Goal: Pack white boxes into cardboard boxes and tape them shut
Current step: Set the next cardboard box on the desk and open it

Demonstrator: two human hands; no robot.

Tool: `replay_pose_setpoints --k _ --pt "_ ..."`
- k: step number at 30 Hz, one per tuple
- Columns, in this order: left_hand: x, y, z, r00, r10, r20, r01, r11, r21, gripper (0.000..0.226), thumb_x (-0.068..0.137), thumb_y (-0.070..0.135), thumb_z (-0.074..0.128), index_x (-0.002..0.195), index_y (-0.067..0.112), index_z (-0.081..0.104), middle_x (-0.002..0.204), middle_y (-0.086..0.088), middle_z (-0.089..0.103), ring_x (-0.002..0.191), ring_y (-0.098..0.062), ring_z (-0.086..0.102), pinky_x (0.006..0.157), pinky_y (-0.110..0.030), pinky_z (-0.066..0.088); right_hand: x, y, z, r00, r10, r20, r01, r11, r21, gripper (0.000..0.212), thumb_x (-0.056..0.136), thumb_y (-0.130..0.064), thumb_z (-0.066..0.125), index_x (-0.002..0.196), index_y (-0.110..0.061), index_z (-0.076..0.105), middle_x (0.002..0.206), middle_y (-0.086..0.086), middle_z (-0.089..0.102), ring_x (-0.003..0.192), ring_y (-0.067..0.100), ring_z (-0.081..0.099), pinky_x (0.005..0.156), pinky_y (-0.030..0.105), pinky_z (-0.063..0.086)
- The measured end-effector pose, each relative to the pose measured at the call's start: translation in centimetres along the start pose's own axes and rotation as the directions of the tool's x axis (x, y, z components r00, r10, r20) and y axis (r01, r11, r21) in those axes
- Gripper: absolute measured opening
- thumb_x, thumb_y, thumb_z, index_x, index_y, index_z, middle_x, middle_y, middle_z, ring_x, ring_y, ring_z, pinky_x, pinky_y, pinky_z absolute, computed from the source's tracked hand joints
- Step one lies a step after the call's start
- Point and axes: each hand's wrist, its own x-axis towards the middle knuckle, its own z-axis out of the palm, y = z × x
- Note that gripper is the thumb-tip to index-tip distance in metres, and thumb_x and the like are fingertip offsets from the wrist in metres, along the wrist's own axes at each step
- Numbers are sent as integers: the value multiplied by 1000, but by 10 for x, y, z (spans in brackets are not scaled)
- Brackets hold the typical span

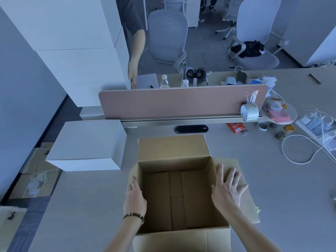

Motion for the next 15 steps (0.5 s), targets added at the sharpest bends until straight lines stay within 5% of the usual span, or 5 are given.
replay_pose_setpoints --k 7,15 --pt "7 16 3 999 -38 38 39 999 -19 82 92 -2 55 154 17 6 138 -13 55 109 -26 65 90 -37 56 17 7 1 997 -70 -26 71 995 75 76 99 -25 47 159 -13 1 158 23 22 146 42 25 111 49 38" --pt "17 38 -1 996 -71 48 71 997 2 71 88 -8 47 148 15 16 108 -11 67 94 -27 66 75 -36 51 40 13 1 989 -148 -18 149 962 230 71 97 -11 48 155 -12 7 152 20 32 134 42 40 97 53 50"
